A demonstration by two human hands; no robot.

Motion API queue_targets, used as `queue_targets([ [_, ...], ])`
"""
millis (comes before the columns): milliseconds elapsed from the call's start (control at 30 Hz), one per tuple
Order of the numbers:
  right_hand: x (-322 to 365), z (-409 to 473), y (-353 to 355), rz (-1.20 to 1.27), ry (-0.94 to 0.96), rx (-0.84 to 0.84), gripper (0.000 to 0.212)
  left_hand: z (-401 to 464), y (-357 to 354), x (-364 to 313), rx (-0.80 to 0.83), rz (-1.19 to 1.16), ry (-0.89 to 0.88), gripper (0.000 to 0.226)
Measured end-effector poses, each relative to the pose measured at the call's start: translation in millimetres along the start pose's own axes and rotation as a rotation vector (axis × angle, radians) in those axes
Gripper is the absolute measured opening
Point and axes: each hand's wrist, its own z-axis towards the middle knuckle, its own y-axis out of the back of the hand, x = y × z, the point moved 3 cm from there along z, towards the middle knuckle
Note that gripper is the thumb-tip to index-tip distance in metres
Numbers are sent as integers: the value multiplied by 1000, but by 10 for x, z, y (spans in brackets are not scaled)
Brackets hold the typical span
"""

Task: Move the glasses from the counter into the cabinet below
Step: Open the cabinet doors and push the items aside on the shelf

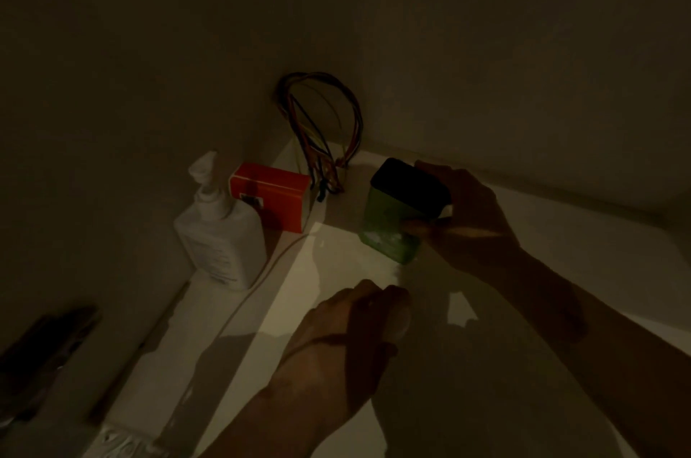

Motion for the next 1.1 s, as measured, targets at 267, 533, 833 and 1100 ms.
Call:
queue_targets([
  [267, 694, -699, -152, 137, 271, 167, 75, -822, 889, 124, 40, 242, 298, 45],
  [533, 1429, -819, -988, 318, 105, 307, 74, -1167, 1004, 310, 122, 368, 451, 42],
  [833, 1678, -873, -1223, 374, 79, 316, 67, -1067, 1146, 400, 56, 640, 547, 47],
  [1100, 1712, -944, -1193, 484, 96, 294, 66, -1044, 1159, 371, 83, 819, 570, 56],
])
